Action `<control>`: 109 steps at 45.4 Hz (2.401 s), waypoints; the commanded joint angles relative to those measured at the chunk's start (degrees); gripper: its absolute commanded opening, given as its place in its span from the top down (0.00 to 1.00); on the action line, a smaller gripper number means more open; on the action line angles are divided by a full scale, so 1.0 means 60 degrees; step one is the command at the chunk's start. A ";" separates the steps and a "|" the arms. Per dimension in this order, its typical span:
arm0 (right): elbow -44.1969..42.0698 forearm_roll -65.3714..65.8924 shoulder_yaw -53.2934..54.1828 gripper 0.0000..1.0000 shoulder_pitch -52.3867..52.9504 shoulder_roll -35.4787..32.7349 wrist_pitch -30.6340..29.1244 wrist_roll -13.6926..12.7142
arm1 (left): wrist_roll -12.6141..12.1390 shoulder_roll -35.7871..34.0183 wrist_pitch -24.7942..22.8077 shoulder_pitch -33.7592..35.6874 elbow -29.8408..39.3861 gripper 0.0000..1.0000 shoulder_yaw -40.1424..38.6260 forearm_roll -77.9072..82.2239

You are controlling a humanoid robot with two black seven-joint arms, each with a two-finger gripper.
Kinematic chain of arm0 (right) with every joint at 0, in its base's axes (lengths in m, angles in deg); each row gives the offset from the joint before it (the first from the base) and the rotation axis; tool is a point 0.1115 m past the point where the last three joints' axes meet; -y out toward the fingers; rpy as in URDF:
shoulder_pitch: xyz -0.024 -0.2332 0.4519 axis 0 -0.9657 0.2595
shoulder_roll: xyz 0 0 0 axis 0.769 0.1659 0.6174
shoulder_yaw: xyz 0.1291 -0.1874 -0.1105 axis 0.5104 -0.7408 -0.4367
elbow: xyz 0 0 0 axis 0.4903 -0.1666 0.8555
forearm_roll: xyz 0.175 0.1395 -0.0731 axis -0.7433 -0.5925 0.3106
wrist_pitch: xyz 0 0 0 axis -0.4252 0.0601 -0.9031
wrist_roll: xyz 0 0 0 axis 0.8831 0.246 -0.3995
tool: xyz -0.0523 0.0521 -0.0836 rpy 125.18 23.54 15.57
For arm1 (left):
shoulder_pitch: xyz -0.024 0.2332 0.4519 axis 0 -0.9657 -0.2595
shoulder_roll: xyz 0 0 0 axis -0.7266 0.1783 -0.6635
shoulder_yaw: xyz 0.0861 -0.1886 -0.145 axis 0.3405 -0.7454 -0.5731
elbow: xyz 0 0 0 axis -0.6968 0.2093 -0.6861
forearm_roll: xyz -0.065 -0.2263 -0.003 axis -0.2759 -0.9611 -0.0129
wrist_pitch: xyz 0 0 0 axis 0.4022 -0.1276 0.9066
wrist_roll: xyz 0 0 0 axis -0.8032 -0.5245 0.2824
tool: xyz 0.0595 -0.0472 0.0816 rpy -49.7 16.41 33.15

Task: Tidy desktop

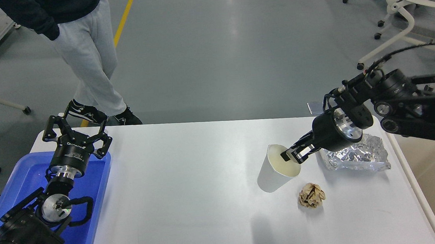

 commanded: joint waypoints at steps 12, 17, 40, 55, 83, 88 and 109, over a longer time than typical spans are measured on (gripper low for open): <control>0.0563 -0.0419 0.0682 1.00 0.1764 -0.1637 -0.0795 0.0053 | 0.0000 0.0000 0.0001 -0.0003 -0.0001 0.00 0.0007 0.0000; 0.0578 -0.0419 0.0697 1.00 0.1779 -0.1929 -0.0795 0.0052 | 0.0000 0.0000 0.0001 -0.0003 -0.0001 0.00 0.0007 0.0000; -0.0388 -0.0798 0.0932 1.00 0.0257 -0.5415 0.0126 0.0082 | 0.0000 0.0000 0.0001 -0.0003 -0.0001 0.00 0.0007 0.0000; -0.1136 -0.3947 0.0932 1.00 -0.1544 -0.7100 0.2016 0.0082 | 0.0000 0.0000 0.0001 -0.0003 -0.0001 0.00 0.0007 0.0000; -0.2746 -1.1550 0.0888 1.00 -0.5910 -0.6355 0.5634 0.0345 | 0.0000 0.0000 0.0015 -0.0003 -0.0001 0.00 0.0007 0.0000; -0.3317 -1.2400 0.0946 1.00 -0.6628 -0.5682 0.5957 0.0360 | 0.0000 0.0000 0.0015 -0.0003 -0.0001 0.00 0.0007 0.0000; -0.7477 -1.4408 0.3889 1.00 -1.0187 -0.2107 0.5943 0.0287 | 0.0000 0.0000 0.0015 -0.0003 -0.0001 0.00 0.0007 0.0000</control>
